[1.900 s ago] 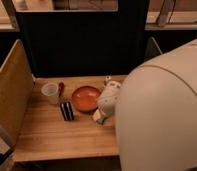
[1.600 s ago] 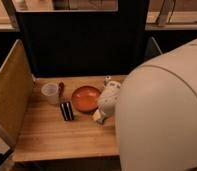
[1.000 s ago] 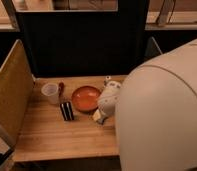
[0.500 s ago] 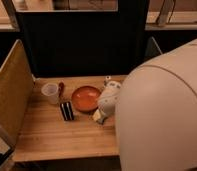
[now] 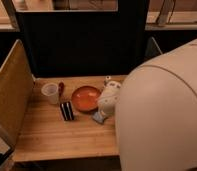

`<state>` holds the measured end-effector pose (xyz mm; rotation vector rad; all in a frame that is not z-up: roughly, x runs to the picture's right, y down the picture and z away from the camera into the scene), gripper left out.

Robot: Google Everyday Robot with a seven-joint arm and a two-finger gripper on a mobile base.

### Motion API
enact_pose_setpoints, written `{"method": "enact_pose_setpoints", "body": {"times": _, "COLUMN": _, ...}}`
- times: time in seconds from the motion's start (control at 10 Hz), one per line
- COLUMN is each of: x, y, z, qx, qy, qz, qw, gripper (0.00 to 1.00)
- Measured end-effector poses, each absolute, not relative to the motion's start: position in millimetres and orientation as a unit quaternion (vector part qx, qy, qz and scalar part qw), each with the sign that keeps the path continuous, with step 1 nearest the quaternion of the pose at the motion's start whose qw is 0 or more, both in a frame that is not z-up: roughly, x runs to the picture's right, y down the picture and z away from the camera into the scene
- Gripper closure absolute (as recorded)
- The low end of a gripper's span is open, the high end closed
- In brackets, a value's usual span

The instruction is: Knock the eraser over

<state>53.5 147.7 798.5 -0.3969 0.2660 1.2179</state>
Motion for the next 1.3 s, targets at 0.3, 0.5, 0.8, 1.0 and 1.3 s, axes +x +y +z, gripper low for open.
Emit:
{"method": "enact_pose_setpoints", "body": {"times": 0.3, "x": 53, "y": 147, "z": 798, "qx": -0.184, "qy": 0.124, "qz": 0.564, "qw": 0.795, "gripper": 0.99}}
{"method": "enact_pose_setpoints", "body": {"times": 0.5, "x": 48, "y": 153, "z": 795, "qx": -0.178, "qy": 0.137, "qz": 0.543, "qw": 0.809, "gripper": 1.00}}
{"method": "enact_pose_setpoints", "body": {"times": 0.8, "x": 14, "y": 183, "z": 778, "qx": -0.169, "qy": 0.165, "qz": 0.463, "qw": 0.854, "gripper": 1.00}}
{"method": "enact_pose_setpoints", "body": {"times": 1.0, "x": -9, "y": 211, "z": 769, "qx": -0.177, "qy": 0.183, "qz": 0.424, "qw": 0.869, "gripper": 1.00}}
{"method": "enact_pose_setpoints", "body": {"times": 1.3, "x": -56, "y": 238, "z": 758, "qx": -0.198, "qy": 0.181, "qz": 0.385, "qw": 0.883, "gripper": 1.00}}
